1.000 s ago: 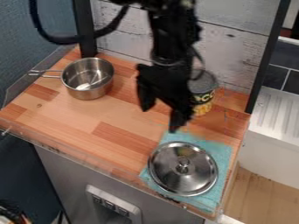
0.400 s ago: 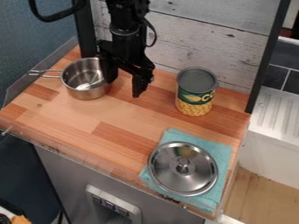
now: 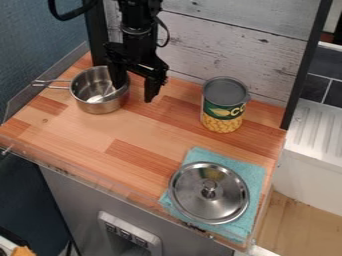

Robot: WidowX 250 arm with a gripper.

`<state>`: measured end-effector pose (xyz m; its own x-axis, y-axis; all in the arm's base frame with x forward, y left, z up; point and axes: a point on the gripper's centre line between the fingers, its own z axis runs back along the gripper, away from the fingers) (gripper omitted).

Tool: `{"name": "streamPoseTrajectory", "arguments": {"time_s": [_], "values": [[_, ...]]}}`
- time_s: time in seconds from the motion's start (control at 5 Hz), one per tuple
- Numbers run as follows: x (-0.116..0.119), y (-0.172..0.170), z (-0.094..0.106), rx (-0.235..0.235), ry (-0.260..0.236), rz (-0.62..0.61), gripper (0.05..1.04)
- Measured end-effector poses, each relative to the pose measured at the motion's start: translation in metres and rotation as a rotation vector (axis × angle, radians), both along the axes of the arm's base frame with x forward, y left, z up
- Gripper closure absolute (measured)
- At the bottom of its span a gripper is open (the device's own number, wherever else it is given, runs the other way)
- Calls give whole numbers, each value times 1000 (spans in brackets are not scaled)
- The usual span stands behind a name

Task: Moved the pot to the right side of the table

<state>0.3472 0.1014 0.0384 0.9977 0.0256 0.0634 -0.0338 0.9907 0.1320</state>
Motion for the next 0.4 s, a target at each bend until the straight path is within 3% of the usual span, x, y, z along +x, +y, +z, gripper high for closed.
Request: {"name": "streamPoseTrajectory", "arguments": {"time_s": [0.4], "values": [[3, 18, -16, 3, 32, 49, 119]]}}
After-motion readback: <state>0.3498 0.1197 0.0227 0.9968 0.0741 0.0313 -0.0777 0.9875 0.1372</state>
